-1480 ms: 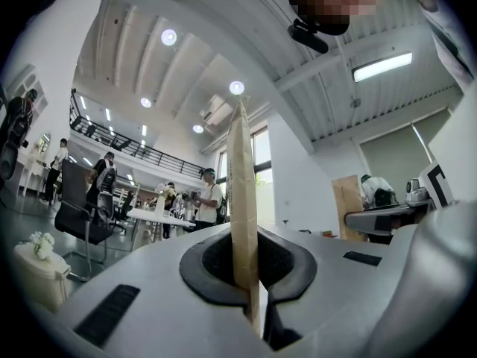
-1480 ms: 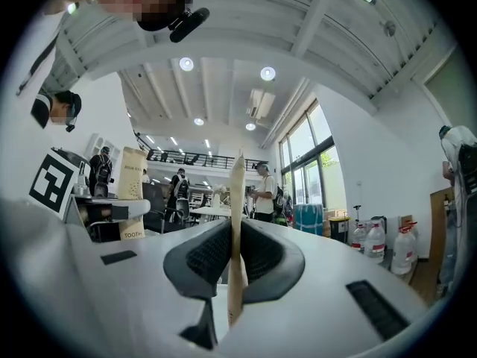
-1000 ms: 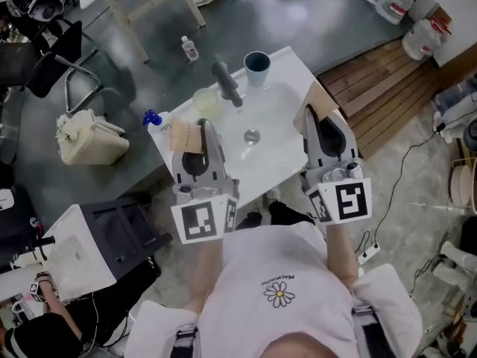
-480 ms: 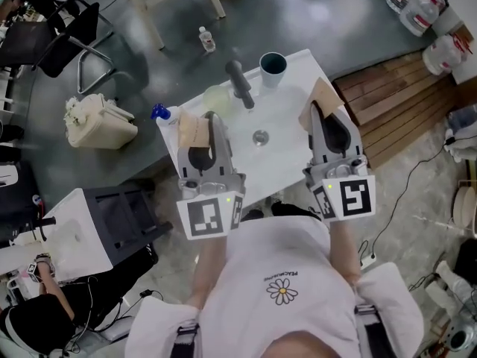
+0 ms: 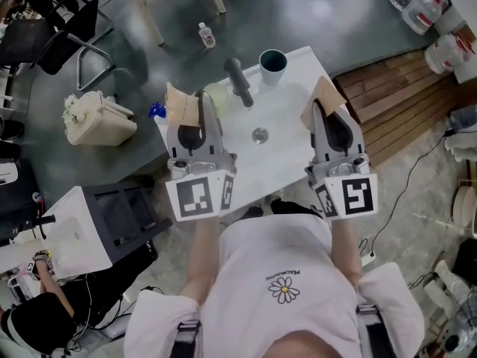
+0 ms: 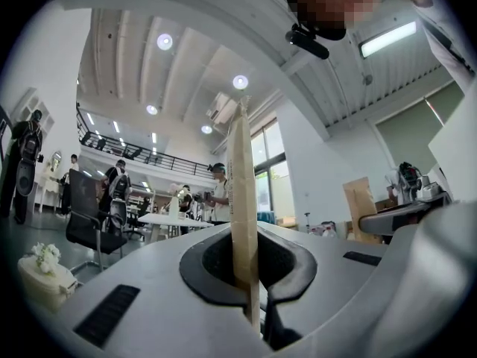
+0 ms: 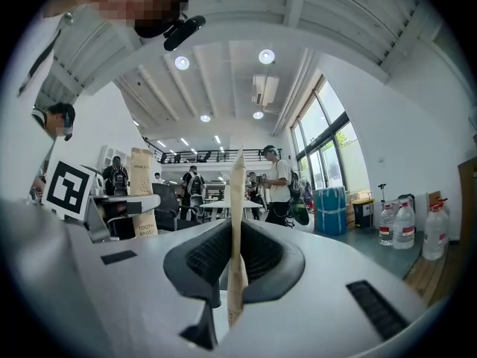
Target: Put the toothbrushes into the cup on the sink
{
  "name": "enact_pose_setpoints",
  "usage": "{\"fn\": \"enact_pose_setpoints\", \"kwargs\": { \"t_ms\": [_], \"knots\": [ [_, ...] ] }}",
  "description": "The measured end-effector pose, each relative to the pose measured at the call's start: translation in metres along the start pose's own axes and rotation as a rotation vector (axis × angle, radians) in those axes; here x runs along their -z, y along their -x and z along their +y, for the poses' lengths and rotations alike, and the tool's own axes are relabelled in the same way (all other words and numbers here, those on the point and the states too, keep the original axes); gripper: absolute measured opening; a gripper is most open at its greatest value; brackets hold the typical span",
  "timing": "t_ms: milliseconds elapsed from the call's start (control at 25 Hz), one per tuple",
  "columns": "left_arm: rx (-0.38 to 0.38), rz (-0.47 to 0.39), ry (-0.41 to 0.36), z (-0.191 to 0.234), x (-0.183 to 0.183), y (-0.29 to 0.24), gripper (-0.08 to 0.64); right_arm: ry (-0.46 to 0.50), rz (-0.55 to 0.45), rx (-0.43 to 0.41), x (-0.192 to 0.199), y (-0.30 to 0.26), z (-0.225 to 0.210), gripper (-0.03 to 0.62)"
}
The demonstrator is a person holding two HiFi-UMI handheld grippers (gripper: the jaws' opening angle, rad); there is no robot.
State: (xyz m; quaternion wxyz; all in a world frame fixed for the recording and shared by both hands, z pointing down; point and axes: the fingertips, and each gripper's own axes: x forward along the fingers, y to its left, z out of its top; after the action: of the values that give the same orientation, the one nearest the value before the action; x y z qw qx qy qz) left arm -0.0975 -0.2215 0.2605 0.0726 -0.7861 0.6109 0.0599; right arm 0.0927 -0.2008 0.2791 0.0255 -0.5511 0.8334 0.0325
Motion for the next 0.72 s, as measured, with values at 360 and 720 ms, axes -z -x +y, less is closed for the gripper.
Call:
{"fn": "enact_pose_setpoints", "kwargs": {
  "t_ms": [360, 720],
  "knots": [
    [-0.015, 0.003, -0.033, 0.025, 0.039, -0.049, 0.015, 0.006, 0.033, -0.006, 0.016, -0.005, -0.009, 0.026],
    [-0.020, 0.078, -0.049, 0.039, 0.105, -0.077, 0.015, 0.000, 0.067, -0.004, 0.028, -0.019, -0.016, 0.026]
  ]
}}
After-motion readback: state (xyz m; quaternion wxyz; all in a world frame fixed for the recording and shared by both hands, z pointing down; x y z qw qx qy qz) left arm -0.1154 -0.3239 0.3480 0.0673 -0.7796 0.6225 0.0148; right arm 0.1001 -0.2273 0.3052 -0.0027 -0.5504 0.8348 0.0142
